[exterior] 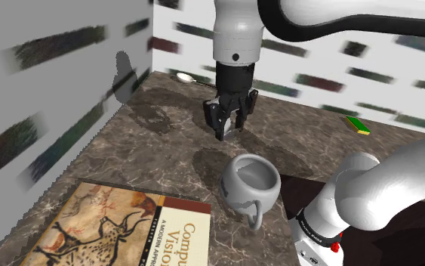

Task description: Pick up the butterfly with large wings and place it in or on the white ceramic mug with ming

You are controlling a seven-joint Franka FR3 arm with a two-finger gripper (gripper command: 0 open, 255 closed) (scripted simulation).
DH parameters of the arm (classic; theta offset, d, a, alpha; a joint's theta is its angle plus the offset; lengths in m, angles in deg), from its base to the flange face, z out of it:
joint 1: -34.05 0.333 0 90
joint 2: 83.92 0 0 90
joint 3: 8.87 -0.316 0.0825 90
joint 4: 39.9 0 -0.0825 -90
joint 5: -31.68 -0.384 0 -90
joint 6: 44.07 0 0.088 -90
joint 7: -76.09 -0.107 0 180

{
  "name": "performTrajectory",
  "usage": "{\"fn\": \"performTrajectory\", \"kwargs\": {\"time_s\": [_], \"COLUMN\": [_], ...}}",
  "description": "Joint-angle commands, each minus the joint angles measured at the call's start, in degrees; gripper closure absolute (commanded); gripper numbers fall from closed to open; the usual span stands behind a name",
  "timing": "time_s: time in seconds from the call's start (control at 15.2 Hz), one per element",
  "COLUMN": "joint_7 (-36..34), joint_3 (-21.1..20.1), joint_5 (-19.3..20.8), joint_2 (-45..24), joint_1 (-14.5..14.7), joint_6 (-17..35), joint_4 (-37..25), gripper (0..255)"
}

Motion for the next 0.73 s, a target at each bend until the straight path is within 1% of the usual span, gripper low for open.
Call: {"fn": "performTrajectory", "kwargs": {"time_s": [0.0, 0.46, 0.66], "joint_7": [0.6, 0.7, 0.8], "joint_3": [0.7, 2.4, 2.0], "joint_5": [-1.3, -4.9, -5.3], "joint_2": [5.0, 21.1, 21.5], "joint_1": [0.8, 4.7, 4.9], "joint_6": [-0.9, -6.0, -3.9], "joint_4": [4.0, 14.9, 17.4], "gripper": [255, 255, 255]}}
